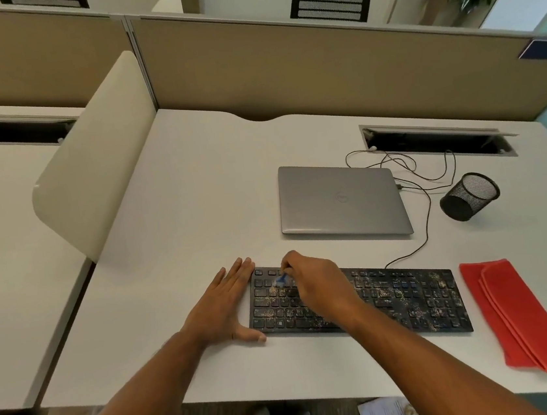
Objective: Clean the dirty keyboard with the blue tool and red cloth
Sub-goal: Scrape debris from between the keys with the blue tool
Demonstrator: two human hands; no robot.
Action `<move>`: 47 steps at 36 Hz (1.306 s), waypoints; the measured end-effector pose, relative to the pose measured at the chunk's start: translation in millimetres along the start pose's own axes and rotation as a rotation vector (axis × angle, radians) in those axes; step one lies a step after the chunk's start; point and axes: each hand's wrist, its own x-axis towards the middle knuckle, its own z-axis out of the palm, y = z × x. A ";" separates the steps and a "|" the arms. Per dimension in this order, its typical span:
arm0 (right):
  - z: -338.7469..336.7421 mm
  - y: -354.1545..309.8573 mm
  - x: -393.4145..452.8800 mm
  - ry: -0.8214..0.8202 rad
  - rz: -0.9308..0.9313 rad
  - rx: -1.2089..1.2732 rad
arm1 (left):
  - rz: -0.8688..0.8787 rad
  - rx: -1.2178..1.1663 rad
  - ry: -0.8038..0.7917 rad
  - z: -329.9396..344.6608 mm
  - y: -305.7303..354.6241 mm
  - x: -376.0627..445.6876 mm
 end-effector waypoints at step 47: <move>-1.3 -13.0 14.7 -0.003 -0.009 0.047 | 0.005 0.000 0.002 0.9 -2.8 1.6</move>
